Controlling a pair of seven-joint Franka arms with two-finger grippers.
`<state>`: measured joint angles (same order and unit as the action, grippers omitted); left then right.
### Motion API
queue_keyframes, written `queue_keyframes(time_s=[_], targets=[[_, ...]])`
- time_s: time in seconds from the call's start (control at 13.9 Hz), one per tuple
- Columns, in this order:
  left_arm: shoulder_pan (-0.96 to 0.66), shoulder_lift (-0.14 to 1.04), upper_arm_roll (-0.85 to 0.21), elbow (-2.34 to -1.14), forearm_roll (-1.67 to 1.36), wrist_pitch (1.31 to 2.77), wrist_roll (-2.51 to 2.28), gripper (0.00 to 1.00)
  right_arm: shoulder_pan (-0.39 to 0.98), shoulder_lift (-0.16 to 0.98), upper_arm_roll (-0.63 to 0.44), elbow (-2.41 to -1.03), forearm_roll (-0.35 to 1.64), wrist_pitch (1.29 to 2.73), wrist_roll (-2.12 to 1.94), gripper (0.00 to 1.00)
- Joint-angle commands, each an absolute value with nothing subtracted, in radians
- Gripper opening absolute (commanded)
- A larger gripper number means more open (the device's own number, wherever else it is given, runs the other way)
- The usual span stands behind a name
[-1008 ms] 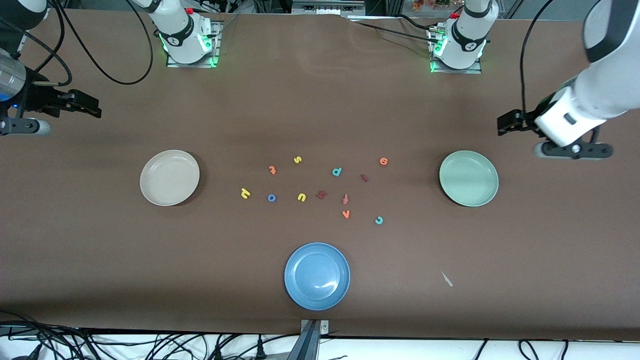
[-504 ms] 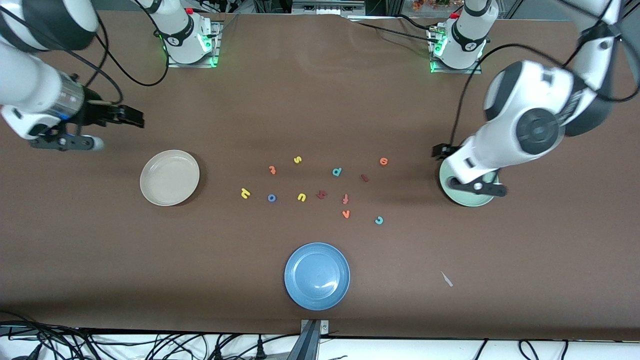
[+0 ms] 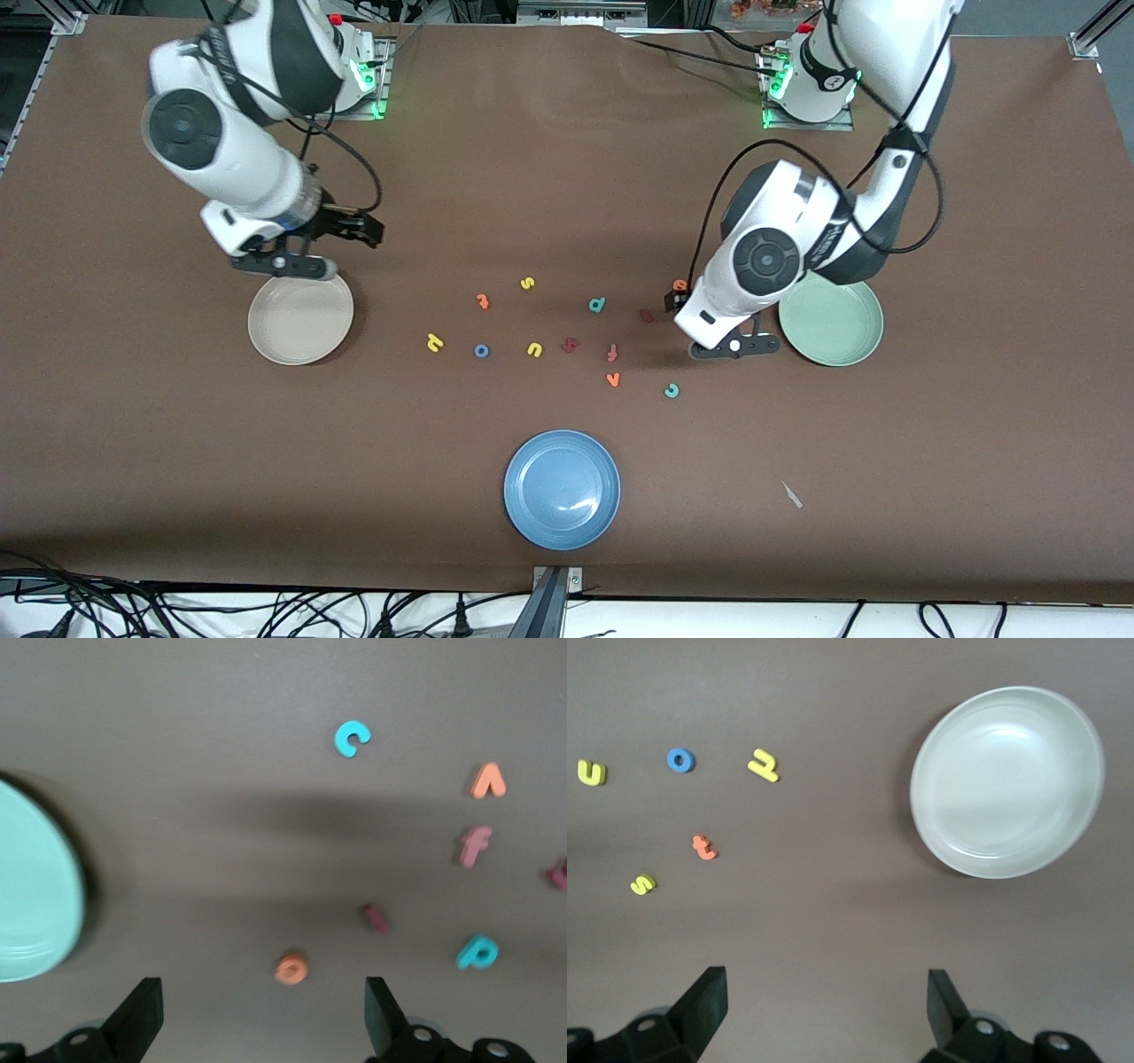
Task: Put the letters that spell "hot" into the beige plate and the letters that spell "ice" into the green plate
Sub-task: 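Move the right gripper to the orange t while the left gripper reaches i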
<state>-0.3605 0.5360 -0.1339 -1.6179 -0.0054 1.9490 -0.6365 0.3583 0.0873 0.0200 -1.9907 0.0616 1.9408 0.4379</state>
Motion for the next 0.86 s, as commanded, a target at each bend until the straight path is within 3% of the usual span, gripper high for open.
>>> queue_keyframes(time_s=[0.0,0.29,0.36,0.5,0.65,0.79], targets=[[-0.416,0.612,-0.126,-1.585,0.014,2.028,-0.822,1.0,0.353,0.168,0.106,-2.02,0.071,2.076,0.497,1.0],[-0.449,0.707,-0.126,-1.585,0.014,2.15,-1.021,0.98,0.373,0.308,0.17,-2.022,0.054,2.284,0.529,1.0],[-0.454,0.725,-0.126,-1.586,0.014,2.175,-1.032,0.91,0.4,0.334,0.169,-2.022,0.049,2.319,0.529,1.0],[-0.462,0.738,-0.126,-1.594,0.003,2.192,-1.051,0.64,0.423,0.399,0.169,-2.022,0.048,2.408,0.532,1.0],[-0.475,0.738,-0.127,-1.609,0.0,2.186,-1.098,0.48,0.46,0.46,0.163,-2.02,0.028,2.482,0.557,1.0],[-0.488,0.739,-0.127,-1.62,0.0,2.184,-1.137,0.46,0.468,0.498,0.158,-2.008,-0.046,2.494,0.563,1.0]])
